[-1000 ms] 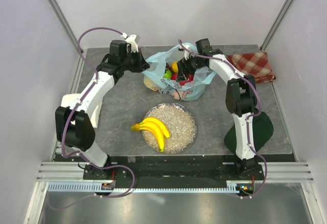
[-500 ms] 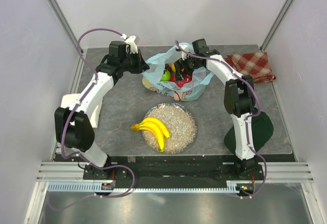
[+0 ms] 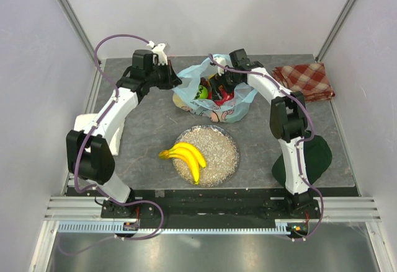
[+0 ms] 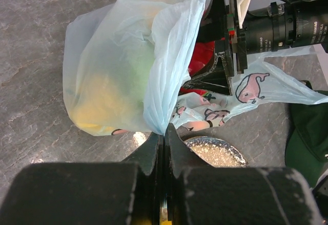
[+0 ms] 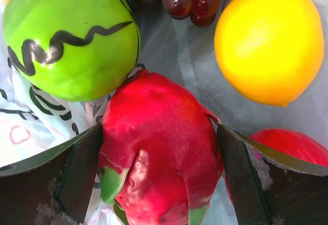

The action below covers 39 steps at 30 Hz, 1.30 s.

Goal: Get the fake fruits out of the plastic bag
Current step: Take out the fake fruit from the plastic bag.

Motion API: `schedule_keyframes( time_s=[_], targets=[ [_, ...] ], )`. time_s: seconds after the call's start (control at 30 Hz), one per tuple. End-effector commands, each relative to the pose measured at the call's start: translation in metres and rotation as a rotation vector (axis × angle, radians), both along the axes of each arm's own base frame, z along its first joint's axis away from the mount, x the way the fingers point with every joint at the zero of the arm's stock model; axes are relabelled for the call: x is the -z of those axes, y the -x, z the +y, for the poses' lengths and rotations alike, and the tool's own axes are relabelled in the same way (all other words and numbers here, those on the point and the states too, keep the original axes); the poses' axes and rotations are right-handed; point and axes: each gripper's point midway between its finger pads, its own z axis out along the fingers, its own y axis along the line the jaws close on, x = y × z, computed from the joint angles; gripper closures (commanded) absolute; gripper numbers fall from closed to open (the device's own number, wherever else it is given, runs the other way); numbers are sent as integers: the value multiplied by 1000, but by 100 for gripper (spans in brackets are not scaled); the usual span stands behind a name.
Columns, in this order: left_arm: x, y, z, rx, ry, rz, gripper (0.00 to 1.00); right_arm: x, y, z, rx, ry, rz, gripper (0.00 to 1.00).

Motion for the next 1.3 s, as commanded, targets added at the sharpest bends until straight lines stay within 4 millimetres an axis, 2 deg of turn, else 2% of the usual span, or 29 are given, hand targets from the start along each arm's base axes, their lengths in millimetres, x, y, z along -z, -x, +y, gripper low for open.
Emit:
schedule_keyframes(
  time_s=[0.0,0.03,0.1,0.13,0.17,0.27,0.3,0.33,0.37,0.43,0.47,0.5,0.53,0.57,0.6,0.63,0.7,0.73,0.83,0.93,0.97,1.0,1.07,1.27],
  targets=[
    [-22,1,3,26,-15,-82,98,43,14,-31,2,176,86,2],
    [-21,0,3,23,-20,-85,98,46,16,-34,0,195,96,2],
    [-21,-3,4,24,-30,-90,98,51,21,-40,-12,225,108,21],
    [-21,-4,4,22,-34,-92,98,50,22,-40,-31,223,99,40],
    [-22,-5,4,22,-35,-100,98,48,24,-40,-39,218,96,45],
    [-21,-8,7,18,-53,-107,99,18,15,-30,-49,159,15,64],
    [-21,-9,7,20,-59,-113,98,-4,10,-28,-40,136,-37,66],
    [-18,-11,8,17,-65,-108,98,-16,7,-26,-38,122,-69,70],
    [-18,-13,9,16,-70,-114,98,-42,1,-23,-34,91,-132,71],
    [-16,-16,9,14,-78,-114,98,-71,-1,-19,-30,55,-187,73],
    [-17,-18,9,15,-82,-120,98,-102,0,-14,-34,11,-236,74],
    [-19,-20,9,16,-84,-130,98,-117,1,-12,-33,-10,-262,74],
    [-18,-22,9,16,-88,-131,98,-131,4,-11,-34,-31,-282,75],
    [-17,-24,9,17,-95,-139,98,-158,9,-8,-36,-71,-325,75],
    [-18,-26,10,12,-100,-146,98,-172,13,-7,-41,-95,-346,75],
    [-18,-27,10,13,-101,-149,98,-196,19,-7,-44,-127,-399,76],
    [-18,-28,11,9,-104,-153,98,-217,28,-2,-48,-189,-424,76],
    [-19,-29,10,9,-102,-155,98,-235,34,-2,-49,-216,-462,76],
    [-27,-29,9,5,-88,-167,98,-266,49,2,-56,-294,-467,76],
    [-34,-30,8,8,-78,-178,98,-290,75,12,-119,-380,-473,74],
    [-35,-29,7,10,-73,-179,98,-292,79,15,-128,-394,-476,74],
    [-36,-29,6,11,-67,-180,98,-288,88,23,-148,-415,-453,74],
    [-37,-27,6,8,-60,-181,98,-295,95,33,-175,-442,-464,74],
    [-43,-26,11,7,-81,-212,98,-346,143,82,-298,-544,-495,73]
  ],
)
